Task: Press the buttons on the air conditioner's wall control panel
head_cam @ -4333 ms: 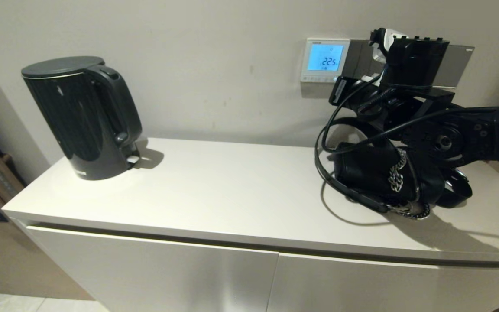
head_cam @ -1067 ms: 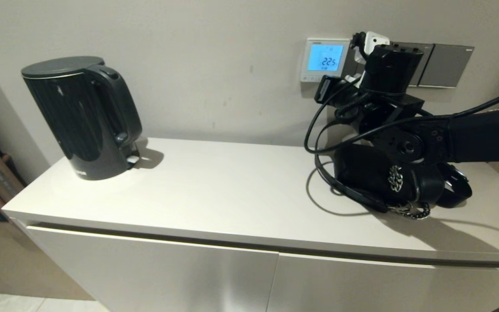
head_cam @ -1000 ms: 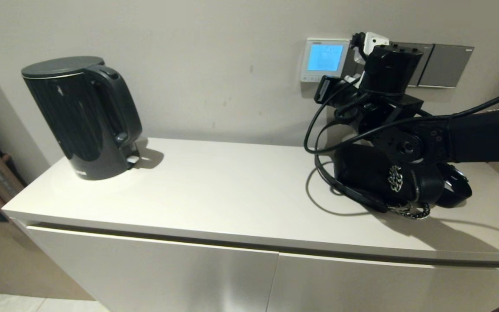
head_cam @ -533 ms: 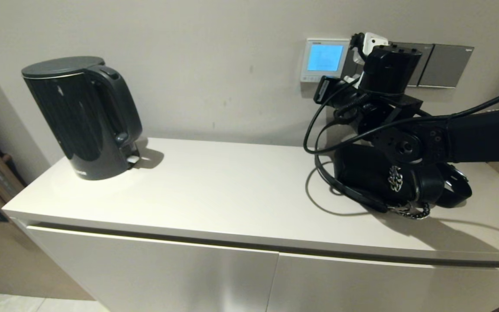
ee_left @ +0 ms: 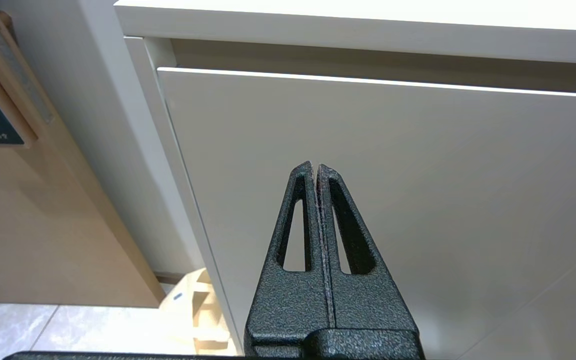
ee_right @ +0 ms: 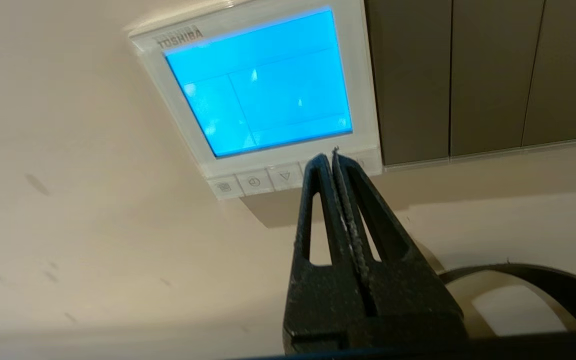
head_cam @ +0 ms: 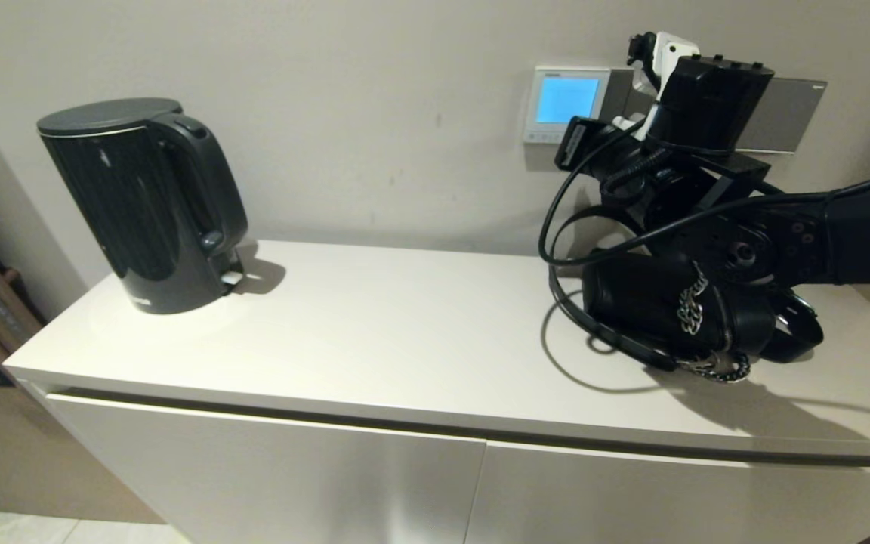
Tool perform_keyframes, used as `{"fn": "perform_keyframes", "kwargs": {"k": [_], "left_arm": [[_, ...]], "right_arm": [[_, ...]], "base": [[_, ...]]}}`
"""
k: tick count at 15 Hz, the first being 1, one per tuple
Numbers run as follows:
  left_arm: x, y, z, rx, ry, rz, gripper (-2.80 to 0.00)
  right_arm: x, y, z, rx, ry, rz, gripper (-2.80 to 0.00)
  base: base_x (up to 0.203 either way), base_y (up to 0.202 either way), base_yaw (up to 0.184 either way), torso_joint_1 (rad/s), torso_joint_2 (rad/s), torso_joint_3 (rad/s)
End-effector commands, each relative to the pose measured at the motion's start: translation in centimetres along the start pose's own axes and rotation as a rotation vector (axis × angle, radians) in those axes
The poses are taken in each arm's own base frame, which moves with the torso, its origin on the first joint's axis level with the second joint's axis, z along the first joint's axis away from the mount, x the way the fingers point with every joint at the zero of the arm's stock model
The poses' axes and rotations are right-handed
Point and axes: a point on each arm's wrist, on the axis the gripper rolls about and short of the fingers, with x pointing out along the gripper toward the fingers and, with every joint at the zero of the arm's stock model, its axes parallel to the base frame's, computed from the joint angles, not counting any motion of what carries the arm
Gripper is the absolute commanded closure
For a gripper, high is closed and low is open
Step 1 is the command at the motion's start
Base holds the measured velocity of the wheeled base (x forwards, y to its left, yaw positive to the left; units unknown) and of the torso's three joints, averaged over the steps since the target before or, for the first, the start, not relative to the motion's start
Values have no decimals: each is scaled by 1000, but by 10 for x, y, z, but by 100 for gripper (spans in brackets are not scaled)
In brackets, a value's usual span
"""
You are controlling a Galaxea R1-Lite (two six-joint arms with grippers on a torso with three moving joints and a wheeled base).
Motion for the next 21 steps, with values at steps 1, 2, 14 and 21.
{"fn": "perform_keyframes", "kwargs": {"k": [1,2,14,21], "left_arm": [[0,0,0,0,2,-1,0],[0,0,0,0,2,0,0],[0,0,0,0,2,0,0],[0,0,0,0,2,-1,0]], "right_arm": [[-8,-1,13,12,-23,4,0],[-12,-2,16,12,-24,5,0],[-151,-103,77,-205,-75,-306,0],[-262,-134,96,-269,-79,-438,0]], "base": [[0,0,0,0,0,0],[0,0,0,0,0,0],[0,0,0,0,0,0],[0,0,0,0,0,0]]}}
